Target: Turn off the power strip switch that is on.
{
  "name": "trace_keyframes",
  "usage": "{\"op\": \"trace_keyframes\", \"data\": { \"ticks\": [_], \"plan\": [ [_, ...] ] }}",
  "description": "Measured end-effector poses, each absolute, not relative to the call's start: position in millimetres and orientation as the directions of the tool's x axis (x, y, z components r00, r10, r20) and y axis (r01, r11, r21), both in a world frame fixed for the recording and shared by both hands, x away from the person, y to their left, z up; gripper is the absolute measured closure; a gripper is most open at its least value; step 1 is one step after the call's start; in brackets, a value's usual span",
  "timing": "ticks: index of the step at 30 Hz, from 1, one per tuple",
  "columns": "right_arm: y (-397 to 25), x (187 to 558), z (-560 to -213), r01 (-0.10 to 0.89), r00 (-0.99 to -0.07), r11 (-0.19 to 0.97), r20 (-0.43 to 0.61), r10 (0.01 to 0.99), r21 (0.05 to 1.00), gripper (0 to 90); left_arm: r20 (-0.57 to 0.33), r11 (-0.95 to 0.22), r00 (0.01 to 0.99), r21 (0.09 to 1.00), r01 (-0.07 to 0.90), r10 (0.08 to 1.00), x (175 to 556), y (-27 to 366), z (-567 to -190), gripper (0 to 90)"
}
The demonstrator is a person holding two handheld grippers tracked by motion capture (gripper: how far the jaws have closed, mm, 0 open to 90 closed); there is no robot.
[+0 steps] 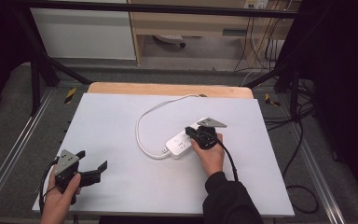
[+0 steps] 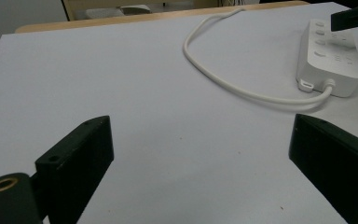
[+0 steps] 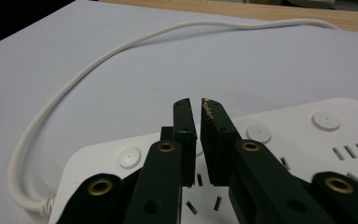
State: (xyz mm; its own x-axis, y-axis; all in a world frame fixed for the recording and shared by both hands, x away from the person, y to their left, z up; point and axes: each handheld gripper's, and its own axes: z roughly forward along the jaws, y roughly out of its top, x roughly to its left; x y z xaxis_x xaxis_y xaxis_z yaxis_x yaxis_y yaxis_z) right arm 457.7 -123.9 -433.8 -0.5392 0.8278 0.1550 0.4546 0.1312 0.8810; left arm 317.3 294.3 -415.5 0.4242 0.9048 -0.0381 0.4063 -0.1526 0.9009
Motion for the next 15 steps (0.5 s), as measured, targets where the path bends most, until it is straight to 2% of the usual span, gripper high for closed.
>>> {"op": "trace_keyframes", "data": {
  "ticks": [3,15],
  "plan": [
    [-125.8,456.1,-429.9,0.447,-0.536,0.126,0.153,0.830,0.886,75.8,-0.038,-0.152,0.423,0.901,0.406,0.905,317.3,294.4,-415.4,6.4],
    [-129.3,455.5,-415.1,0.445,-0.546,0.109,0.174,0.819,0.889,28.4,-0.028,-0.160,0.422,0.900,0.404,0.906,317.3,295.9,-415.0,6.4]
  ]
}}
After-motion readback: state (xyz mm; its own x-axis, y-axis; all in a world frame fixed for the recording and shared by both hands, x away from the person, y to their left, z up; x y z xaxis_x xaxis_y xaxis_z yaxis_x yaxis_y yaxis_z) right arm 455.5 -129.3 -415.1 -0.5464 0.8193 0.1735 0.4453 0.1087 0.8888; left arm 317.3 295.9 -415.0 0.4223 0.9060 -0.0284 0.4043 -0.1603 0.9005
